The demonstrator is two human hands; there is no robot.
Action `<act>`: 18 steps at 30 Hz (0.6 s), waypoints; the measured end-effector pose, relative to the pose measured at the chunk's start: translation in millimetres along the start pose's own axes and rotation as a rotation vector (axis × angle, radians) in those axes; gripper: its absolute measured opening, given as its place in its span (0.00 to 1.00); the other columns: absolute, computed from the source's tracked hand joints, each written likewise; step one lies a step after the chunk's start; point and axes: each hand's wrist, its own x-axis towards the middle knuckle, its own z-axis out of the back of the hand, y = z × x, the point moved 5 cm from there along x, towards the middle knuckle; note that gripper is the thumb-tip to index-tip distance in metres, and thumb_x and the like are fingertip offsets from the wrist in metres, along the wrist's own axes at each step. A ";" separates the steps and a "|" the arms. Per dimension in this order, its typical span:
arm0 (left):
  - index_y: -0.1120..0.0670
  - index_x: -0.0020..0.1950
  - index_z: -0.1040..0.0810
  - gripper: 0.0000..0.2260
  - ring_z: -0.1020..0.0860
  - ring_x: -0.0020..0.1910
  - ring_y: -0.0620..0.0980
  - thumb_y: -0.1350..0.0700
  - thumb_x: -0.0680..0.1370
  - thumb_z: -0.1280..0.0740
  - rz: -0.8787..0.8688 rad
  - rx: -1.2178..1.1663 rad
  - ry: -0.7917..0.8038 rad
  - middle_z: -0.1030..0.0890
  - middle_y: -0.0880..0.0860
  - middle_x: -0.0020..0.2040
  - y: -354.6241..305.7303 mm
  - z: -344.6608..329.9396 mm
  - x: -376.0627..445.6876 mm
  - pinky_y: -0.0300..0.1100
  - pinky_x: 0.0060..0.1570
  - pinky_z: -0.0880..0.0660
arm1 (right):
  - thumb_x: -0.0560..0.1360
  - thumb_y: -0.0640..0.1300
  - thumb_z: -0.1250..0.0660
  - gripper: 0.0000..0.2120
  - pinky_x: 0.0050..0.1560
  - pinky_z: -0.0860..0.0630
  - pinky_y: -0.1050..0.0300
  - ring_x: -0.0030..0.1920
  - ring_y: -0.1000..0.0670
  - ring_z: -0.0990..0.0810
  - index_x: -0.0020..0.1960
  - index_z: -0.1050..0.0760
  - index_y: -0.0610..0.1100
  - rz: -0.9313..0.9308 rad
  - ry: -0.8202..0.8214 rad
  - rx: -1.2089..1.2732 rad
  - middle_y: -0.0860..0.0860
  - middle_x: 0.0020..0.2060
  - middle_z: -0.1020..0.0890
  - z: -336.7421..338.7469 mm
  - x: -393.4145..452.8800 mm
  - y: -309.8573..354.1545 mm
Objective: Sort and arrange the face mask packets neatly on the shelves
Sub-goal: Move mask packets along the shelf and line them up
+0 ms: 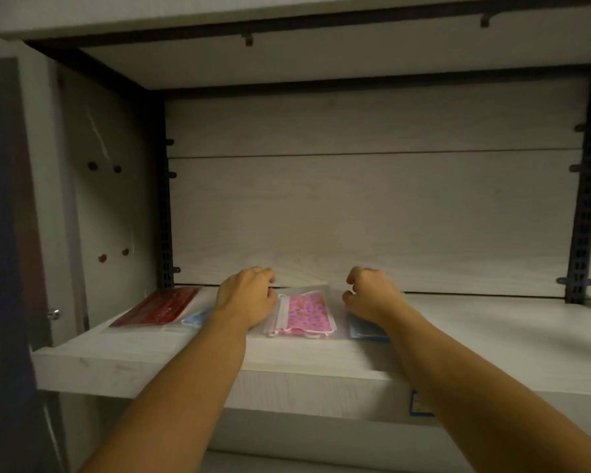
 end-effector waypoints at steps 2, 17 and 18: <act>0.49 0.58 0.21 0.10 0.21 0.56 0.53 0.52 0.79 0.36 -0.023 0.012 0.007 0.20 0.50 0.58 -5.2 -0.7 2.3 0.45 0.52 0.25 | 0.76 0.45 0.35 0.17 0.56 0.23 0.48 0.59 0.39 0.22 0.63 0.26 0.41 0.003 -0.012 -0.053 0.43 0.60 0.21 5.3 -1.4 -1.2; 0.52 0.63 0.21 0.14 0.22 0.61 0.58 0.56 0.79 0.39 -0.244 0.058 0.096 0.21 0.53 0.65 -91.7 23.5 19.1 0.50 0.59 0.23 | 0.78 0.41 0.37 0.14 0.49 0.22 0.50 0.50 0.42 0.22 0.63 0.27 0.40 -0.003 0.019 -0.400 0.43 0.54 0.21 81.4 -59.0 -34.1; 0.51 0.64 0.21 0.14 0.22 0.61 0.58 0.56 0.79 0.39 -0.258 0.052 0.097 0.22 0.53 0.65 -101.3 24.2 17.6 0.50 0.59 0.23 | 0.78 0.42 0.37 0.14 0.50 0.22 0.49 0.51 0.42 0.22 0.63 0.27 0.40 -0.015 0.017 -0.416 0.43 0.55 0.22 88.1 -65.0 -39.9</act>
